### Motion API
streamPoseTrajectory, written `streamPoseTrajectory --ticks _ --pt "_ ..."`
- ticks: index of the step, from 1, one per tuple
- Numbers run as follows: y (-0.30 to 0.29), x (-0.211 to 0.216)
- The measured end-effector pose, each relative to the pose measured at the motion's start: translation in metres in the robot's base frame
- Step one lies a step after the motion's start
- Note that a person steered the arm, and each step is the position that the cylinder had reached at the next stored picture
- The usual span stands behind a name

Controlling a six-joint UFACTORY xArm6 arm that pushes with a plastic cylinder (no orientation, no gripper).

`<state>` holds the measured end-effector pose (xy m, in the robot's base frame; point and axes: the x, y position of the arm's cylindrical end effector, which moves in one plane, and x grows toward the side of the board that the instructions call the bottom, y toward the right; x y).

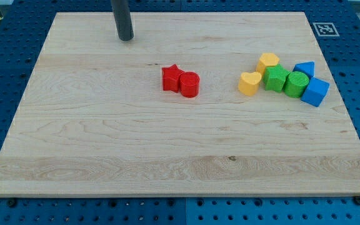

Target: Push the red star up towards the top left

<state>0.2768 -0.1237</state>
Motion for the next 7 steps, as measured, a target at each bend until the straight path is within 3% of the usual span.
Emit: streamPoseTrajectory --ticks 4,5,6,7 --pt "0.002 0.003" --pt "0.039 0.004" --pt "0.118 0.009" --pt "0.134 0.064"
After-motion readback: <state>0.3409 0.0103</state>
